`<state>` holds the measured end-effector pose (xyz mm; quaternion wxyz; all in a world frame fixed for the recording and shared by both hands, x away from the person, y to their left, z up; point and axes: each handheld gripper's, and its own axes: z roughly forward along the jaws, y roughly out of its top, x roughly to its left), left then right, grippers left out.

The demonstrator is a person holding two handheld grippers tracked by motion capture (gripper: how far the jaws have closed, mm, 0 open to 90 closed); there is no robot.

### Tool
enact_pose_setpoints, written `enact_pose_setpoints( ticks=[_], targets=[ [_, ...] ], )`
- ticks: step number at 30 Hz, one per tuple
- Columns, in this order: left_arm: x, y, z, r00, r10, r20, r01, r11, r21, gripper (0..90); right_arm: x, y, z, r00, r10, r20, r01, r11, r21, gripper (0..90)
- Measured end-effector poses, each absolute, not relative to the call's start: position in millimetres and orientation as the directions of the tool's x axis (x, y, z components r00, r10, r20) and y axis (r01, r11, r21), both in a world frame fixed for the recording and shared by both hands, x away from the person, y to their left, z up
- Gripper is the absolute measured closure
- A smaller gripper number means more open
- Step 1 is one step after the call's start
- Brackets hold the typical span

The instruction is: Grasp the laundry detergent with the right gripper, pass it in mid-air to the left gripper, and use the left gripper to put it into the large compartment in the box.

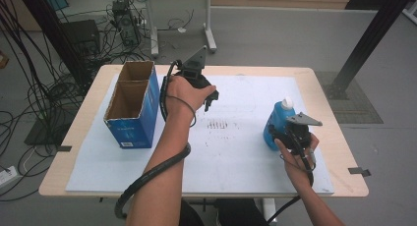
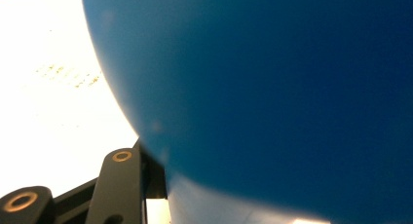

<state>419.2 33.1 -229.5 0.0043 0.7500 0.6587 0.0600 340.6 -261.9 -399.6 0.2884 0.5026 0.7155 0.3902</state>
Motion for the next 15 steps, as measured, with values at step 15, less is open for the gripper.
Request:
enact_pose_setpoints(
  ticks=[15],
  targets=[
    [417.5,35.9,-229.2,0.124,0.988,0.088,0.988,-0.131,0.085,5.7,342.6,-262.0,-398.1,-0.338,0.941,-0.023,0.500,0.200,0.842,45.0]
  ],
)
